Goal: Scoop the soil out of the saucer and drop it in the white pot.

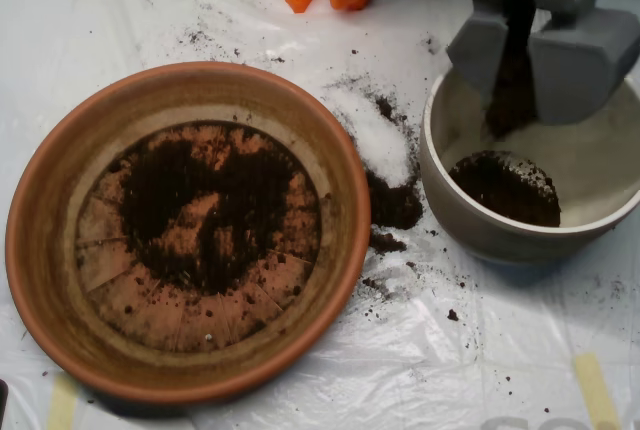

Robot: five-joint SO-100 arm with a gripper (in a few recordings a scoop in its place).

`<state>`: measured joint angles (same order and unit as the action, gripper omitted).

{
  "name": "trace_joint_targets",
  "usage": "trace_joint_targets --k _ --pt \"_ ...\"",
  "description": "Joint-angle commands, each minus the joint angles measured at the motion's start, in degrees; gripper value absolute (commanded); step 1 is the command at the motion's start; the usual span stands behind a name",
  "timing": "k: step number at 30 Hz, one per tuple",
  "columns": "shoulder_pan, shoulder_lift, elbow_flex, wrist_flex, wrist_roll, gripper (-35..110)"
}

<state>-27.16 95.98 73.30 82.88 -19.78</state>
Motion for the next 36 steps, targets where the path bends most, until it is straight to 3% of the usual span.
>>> trace_joint_targets --k 1,15,25,36 --pt "0.2 1.5 -4.6 0.8 0.6 43" --pt "4.3 5.5 -3.4 1.8 4.5 43" --pt "23.1 7.0 -5.1 2.8 16.0 42" --pt "45.2 3.5 14.3 -4.6 10.4 44"
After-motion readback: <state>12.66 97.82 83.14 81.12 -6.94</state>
